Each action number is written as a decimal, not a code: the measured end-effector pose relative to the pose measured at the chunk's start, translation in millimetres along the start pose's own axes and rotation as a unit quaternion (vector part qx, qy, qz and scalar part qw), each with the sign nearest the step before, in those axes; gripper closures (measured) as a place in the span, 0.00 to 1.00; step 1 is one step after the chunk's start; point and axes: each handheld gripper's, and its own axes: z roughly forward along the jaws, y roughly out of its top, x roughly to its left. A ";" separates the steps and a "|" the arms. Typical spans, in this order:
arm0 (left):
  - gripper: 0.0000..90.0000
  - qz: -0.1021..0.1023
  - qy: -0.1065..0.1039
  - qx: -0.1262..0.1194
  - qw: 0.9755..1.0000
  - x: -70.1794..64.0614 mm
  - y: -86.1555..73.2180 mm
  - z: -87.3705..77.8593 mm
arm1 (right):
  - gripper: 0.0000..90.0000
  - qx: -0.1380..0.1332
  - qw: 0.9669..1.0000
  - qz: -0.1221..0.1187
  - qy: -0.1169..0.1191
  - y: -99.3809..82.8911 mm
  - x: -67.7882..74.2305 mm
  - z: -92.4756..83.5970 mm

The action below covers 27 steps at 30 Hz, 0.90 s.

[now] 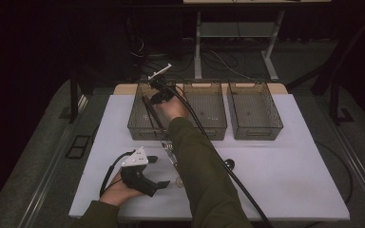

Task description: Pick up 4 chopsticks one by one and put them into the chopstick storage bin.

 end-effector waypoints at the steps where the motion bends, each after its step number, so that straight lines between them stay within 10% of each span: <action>1: 0.00 -0.003 0.000 0.000 1.000 -0.4 -0.2 0.1 | 0.76 0.000 1.000 -0.001 0.004 -0.2 -0.4 -1.9; 27: 0.00 -0.001 0.006 0.002 1.000 2.5 -0.4 -0.1 | 0.36 -0.057 0.994 -0.068 0.066 -82.4 -25.3 -96.7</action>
